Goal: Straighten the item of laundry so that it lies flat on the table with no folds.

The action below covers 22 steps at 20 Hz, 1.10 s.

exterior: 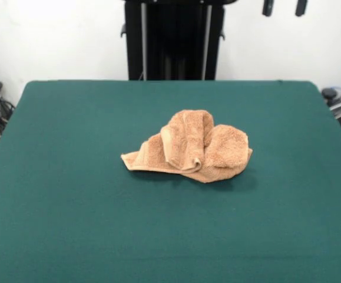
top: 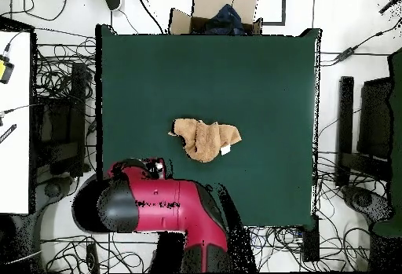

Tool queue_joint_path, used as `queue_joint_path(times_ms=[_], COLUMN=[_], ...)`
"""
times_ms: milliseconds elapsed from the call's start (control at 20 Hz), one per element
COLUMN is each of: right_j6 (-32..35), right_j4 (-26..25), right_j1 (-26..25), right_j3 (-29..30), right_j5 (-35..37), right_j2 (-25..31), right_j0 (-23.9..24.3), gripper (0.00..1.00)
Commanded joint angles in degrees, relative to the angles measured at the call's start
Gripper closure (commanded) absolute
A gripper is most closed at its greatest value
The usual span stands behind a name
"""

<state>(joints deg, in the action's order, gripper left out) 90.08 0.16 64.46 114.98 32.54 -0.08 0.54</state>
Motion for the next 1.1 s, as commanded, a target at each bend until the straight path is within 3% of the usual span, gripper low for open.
queue_joint_path(times_ms=[50,1100], right_j6=[8.60,5.98], right_j4=[1.38,-2.18], right_j1=[-4.03,-10.45], right_j3=[-3.03,-11.95], right_j5=[-0.80,-0.22], right_j2=[2.07,1.56], right_j0=[2.32,7.22], gripper=[0.00,0.00])
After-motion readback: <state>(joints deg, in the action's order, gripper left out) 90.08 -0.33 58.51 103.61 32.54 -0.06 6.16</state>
